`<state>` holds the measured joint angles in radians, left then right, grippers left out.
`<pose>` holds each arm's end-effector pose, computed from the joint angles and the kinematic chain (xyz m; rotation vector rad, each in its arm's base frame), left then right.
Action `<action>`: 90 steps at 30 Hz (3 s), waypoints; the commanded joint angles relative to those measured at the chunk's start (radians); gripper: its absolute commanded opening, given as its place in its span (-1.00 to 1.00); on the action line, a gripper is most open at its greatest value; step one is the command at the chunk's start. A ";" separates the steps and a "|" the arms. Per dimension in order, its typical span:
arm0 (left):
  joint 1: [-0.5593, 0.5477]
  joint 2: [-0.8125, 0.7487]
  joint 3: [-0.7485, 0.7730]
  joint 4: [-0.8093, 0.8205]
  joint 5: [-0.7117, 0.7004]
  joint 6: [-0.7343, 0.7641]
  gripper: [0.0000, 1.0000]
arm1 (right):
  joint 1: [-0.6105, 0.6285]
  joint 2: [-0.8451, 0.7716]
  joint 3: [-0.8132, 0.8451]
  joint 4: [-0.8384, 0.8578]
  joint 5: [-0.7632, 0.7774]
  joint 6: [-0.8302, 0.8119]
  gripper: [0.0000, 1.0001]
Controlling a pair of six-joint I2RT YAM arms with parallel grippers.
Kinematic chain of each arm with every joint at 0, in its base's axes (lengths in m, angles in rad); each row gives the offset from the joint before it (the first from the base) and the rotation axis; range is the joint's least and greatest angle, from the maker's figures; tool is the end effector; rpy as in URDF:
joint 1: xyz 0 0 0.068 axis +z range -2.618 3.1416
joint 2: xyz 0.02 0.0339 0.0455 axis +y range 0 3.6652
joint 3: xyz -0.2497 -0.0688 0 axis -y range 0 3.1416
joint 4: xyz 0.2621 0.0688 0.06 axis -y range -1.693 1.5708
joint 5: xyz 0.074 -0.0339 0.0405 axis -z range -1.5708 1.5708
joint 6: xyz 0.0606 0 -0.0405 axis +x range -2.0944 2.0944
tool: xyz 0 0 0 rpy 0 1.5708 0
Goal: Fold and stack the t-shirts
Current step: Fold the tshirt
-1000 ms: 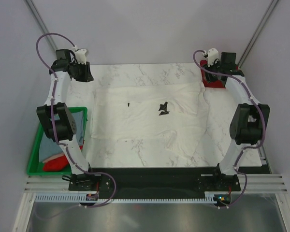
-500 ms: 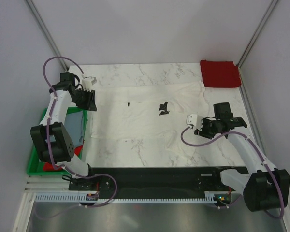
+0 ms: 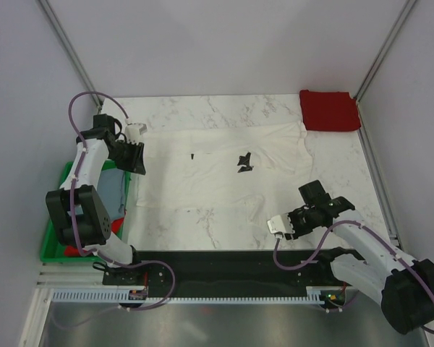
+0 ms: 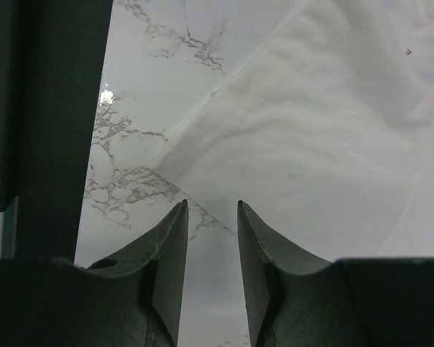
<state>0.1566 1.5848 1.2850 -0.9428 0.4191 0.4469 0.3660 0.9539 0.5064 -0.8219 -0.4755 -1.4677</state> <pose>0.3331 0.0276 0.2206 0.4807 2.6362 -0.4120 0.1542 0.0888 0.1357 -2.1391 1.5180 0.3329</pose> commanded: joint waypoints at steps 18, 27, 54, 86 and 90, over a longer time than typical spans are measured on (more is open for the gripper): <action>-0.002 0.009 0.043 -0.022 -0.048 -0.016 -0.28 | 0.106 0.069 0.011 -0.039 -0.043 -0.077 -0.14; -0.002 0.023 0.053 -0.028 -0.057 -0.008 -0.27 | 0.137 0.121 -0.008 0.007 -0.023 -0.056 -0.12; -0.104 0.095 -0.194 -0.128 -0.210 0.285 -0.15 | 0.159 0.102 0.011 0.081 0.040 0.133 -0.84; -0.112 0.152 -0.239 0.065 -0.309 0.205 -0.07 | 0.175 0.106 0.000 0.110 0.057 0.221 -0.85; -0.112 0.167 -0.253 0.070 -0.322 0.205 -0.20 | 0.174 0.098 -0.006 0.110 0.063 0.225 -0.85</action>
<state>0.0433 1.7332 1.0489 -0.9009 0.1234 0.6693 0.5350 1.0637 0.4976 -0.7185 -0.4053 -1.2575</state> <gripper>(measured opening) 0.426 0.086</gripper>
